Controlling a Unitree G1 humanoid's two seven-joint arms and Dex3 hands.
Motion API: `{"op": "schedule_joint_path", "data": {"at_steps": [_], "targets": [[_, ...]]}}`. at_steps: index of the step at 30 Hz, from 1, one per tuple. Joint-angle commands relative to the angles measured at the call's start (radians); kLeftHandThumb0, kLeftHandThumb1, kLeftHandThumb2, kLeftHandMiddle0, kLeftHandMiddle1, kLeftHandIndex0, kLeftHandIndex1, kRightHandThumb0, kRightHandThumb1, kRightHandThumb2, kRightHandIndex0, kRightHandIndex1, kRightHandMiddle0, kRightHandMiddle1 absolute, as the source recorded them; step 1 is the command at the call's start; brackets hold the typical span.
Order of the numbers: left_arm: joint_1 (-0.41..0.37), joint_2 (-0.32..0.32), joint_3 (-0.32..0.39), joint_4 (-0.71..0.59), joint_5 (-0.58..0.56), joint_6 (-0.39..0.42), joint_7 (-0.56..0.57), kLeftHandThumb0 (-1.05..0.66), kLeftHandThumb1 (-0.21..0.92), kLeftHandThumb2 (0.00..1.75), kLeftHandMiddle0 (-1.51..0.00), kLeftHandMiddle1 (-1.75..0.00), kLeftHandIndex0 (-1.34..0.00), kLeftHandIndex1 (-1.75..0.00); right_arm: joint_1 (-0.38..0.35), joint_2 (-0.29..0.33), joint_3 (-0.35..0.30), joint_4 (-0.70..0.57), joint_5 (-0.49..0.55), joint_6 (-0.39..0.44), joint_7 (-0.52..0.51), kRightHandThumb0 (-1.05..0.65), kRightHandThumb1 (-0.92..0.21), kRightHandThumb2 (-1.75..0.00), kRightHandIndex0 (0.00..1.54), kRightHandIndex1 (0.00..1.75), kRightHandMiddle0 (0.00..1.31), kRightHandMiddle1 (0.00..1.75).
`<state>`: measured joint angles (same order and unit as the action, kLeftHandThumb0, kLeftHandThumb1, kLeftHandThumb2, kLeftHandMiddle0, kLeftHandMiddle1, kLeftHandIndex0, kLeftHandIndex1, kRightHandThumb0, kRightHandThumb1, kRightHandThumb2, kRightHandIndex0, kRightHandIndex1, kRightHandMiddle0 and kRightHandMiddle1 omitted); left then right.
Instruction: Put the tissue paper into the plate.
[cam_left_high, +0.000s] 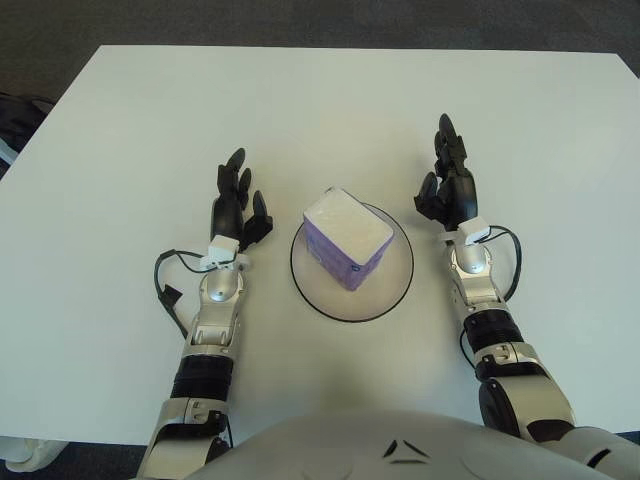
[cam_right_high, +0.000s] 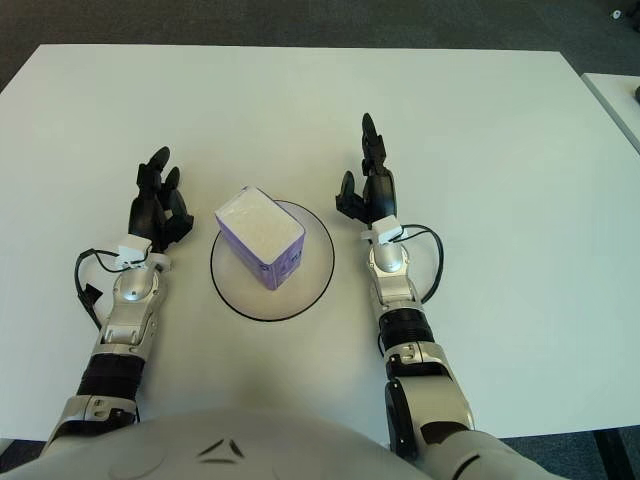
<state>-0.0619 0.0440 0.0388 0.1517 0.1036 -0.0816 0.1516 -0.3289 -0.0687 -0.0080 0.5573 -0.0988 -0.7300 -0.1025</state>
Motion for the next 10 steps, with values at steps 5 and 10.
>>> {"op": "schedule_joint_path", "data": {"at_steps": [5, 10], "targets": [[0.062, -0.005, -0.005, 0.006, 0.009, 0.040, -0.002, -0.72, 0.92, 0.92, -0.35, 0.00, 0.00, -0.53, 0.118, -0.007, 0.003, 0.117, -0.003, -0.011, 0.021, -0.99, -0.92, -0.96, 0.00, 0.00, 0.00, 0.00], [0.072, -0.007, -0.007, -0.020, 0.007, 0.052, -0.006, -0.72, 0.92, 0.91, -0.35, 0.00, 0.00, -0.54, 0.200, 0.014, 0.014, -0.058, 0.041, 0.125, 0.064, -0.89, -0.92, -0.97, 0.01, 0.01, 0.02, 0.01]]}}
